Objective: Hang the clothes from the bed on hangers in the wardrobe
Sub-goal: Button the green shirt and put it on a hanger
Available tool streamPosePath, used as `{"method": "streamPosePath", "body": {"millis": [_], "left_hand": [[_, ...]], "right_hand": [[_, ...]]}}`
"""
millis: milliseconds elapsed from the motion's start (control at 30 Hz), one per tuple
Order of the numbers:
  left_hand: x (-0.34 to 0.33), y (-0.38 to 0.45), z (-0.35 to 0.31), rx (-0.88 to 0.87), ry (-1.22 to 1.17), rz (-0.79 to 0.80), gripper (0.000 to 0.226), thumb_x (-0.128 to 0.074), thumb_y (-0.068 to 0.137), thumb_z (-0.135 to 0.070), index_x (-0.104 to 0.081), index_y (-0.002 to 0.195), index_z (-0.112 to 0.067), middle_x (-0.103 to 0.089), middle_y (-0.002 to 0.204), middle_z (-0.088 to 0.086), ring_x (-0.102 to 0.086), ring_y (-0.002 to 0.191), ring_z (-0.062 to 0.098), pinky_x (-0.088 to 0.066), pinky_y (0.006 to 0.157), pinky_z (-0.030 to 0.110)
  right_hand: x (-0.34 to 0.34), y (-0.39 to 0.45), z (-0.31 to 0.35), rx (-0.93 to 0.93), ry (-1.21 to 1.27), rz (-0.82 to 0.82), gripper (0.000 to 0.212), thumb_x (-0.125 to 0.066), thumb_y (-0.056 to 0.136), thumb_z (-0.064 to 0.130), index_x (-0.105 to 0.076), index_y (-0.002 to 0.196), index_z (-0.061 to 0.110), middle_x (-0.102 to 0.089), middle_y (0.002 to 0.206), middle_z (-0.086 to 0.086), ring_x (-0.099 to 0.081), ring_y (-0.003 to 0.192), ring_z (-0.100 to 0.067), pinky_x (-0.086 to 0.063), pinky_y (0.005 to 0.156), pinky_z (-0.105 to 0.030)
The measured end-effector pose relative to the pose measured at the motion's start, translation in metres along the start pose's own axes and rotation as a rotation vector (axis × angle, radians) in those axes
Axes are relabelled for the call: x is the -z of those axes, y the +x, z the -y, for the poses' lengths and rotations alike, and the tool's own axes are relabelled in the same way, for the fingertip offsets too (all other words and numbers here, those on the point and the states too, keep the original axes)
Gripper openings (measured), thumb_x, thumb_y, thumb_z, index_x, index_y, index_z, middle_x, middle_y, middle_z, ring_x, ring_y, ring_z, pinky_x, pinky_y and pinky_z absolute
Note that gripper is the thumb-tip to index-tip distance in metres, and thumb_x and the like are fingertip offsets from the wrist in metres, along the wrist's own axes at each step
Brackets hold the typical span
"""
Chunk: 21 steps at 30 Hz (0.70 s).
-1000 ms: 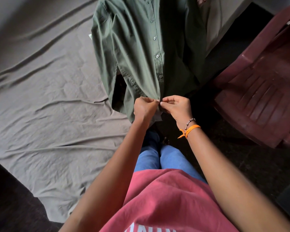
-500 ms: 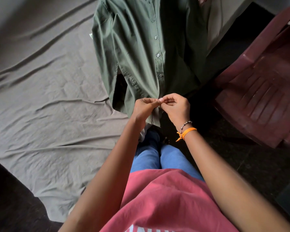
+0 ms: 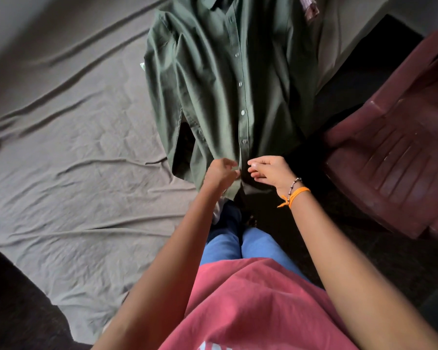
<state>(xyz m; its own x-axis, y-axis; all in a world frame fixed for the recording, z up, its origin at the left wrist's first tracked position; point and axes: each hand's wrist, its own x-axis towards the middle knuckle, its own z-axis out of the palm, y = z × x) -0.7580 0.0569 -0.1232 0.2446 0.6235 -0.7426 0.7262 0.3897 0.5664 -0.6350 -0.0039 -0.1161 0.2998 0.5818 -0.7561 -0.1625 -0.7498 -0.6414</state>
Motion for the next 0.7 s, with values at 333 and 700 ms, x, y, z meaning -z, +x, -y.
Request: {"method": "streamPosePath", "body": {"millis": [333, 700], "left_hand": [[0.044, 0.058, -0.083, -0.157, -0.2, -0.02, 0.021, -0.055, 0.091, -0.002, -0.066, 0.108, 0.002, -0.067, 0.088, 0.014, -0.051, 0.071, 0.01, -0.04, 0.065, 0.02], [0.09, 0.137, -0.161, -0.225, -0.22, -0.009, 0.022, -0.051, 0.093, -0.001, -0.064, 0.111, 0.002, -0.056, 0.072, -0.005, -0.048, 0.061, 0.004, -0.037, 0.056, 0.007]], "right_hand": [[0.003, 0.052, 0.093, 0.072, -0.04, 0.075, 0.023, -0.044, 0.097, 0.008, -0.06, 0.112, -0.001, -0.06, 0.08, -0.002, -0.053, 0.067, -0.01, -0.043, 0.068, -0.02], [0.023, 0.135, 0.187, 0.148, -0.029, 0.097, 0.016, -0.047, 0.096, 0.008, -0.062, 0.1, 0.005, -0.06, 0.078, -0.003, -0.052, 0.065, -0.009, -0.043, 0.062, -0.015]]}}
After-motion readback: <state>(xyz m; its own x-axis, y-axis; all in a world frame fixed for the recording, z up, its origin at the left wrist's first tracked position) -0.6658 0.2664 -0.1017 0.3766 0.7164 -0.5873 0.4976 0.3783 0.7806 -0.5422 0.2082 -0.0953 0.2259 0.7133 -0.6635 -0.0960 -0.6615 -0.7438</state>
